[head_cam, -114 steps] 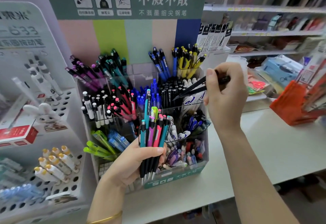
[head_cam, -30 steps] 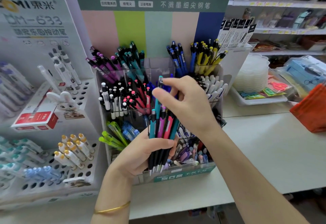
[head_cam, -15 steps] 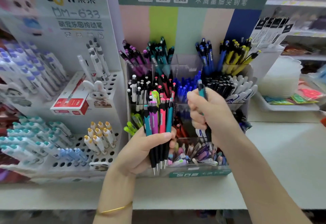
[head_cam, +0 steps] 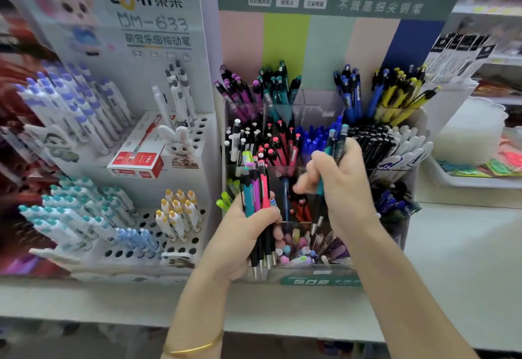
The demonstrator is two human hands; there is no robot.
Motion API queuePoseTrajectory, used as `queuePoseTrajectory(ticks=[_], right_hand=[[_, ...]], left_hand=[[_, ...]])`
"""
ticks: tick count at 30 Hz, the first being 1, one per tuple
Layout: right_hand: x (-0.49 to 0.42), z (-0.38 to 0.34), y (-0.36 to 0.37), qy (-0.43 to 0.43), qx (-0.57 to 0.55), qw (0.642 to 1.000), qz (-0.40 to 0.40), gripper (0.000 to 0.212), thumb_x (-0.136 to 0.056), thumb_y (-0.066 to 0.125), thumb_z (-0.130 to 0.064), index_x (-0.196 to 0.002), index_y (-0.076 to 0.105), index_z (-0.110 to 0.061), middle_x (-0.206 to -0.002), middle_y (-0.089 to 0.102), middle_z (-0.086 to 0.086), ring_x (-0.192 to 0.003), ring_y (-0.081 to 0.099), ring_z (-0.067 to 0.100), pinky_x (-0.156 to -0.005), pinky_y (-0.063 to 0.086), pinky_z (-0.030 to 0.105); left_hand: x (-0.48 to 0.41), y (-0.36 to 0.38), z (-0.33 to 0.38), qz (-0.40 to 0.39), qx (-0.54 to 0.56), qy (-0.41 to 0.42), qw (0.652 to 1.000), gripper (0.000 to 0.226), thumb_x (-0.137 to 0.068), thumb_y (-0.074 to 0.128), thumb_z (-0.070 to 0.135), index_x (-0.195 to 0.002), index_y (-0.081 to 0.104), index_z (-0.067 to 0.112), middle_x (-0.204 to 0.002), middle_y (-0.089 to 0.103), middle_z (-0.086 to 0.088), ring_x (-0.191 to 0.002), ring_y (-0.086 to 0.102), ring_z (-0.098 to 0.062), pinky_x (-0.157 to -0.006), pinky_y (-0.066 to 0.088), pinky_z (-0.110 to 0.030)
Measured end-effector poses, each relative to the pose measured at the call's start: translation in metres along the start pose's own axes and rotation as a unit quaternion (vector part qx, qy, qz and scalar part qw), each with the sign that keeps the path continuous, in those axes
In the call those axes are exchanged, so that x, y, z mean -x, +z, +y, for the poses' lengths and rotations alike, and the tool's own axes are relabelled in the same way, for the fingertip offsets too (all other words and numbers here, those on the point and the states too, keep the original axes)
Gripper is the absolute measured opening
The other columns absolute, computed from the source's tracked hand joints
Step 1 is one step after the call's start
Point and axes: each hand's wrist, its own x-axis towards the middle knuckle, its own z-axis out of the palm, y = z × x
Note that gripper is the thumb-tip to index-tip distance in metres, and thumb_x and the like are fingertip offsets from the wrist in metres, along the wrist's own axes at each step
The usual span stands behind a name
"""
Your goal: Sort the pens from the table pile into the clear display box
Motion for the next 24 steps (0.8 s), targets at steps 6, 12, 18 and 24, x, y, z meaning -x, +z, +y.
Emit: queuePoseTrajectory(ticks=[6, 12, 18, 24], right_hand=[[0.024, 0.001, 0.025, -0.037, 0.198, 0.972, -0.121, 0.028, -0.074, 0.078, -0.030, -0.074, 0.051, -0.022, -0.060, 0.055, -0.018, -0.053, 0.050, -0.002, -0.050, 0.041, 0.013], [0.011, 0.008, 0.018, -0.029, 0.178, 0.976, -0.121, 0.012, -0.085, 0.067, -0.015, -0.076, 0.058, -0.015, -0.058, 0.057, -0.011, -0.049, 0.051, 0.000, -0.049, 0.039, 0.016], [0.006, 0.005, 0.014, 0.034, 0.134, 0.976, -0.168, 0.014, -0.091, 0.052, -0.006, -0.079, 0.051, -0.013, -0.044, 0.046, -0.014, -0.034, 0.039, 0.003, -0.038, 0.032, 0.017], [-0.004, 0.002, 0.005, 0.107, 0.032, 0.973, -0.203, 0.011, -0.096, 0.045, -0.007, -0.086, 0.044, -0.010, -0.058, 0.049, 0.004, -0.037, 0.032, 0.011, -0.036, 0.032, 0.024]], left_hand=[[-0.010, 0.016, -0.002, 0.096, -0.147, 0.079, 0.981, 0.047, -0.067, 0.061, 0.039, -0.106, 0.056, 0.013, -0.088, 0.067, -0.014, -0.076, 0.066, -0.024, -0.069, 0.054, -0.042], [-0.007, 0.011, -0.002, 0.112, -0.176, 0.092, 0.974, 0.035, -0.080, 0.068, 0.006, -0.110, 0.051, 0.014, -0.076, 0.064, 0.002, -0.053, 0.058, -0.002, -0.048, 0.044, -0.020], [-0.010, 0.007, 0.004, 0.035, -0.150, 0.053, 0.987, 0.046, -0.078, 0.065, -0.008, -0.117, 0.050, 0.011, -0.088, 0.065, -0.010, -0.056, 0.059, -0.004, -0.053, 0.047, -0.018], [-0.006, 0.003, 0.012, -0.097, -0.086, 0.064, 0.989, 0.042, -0.080, 0.069, 0.003, -0.118, 0.052, 0.006, -0.087, 0.069, -0.011, -0.072, 0.064, -0.014, -0.060, 0.051, -0.024]])
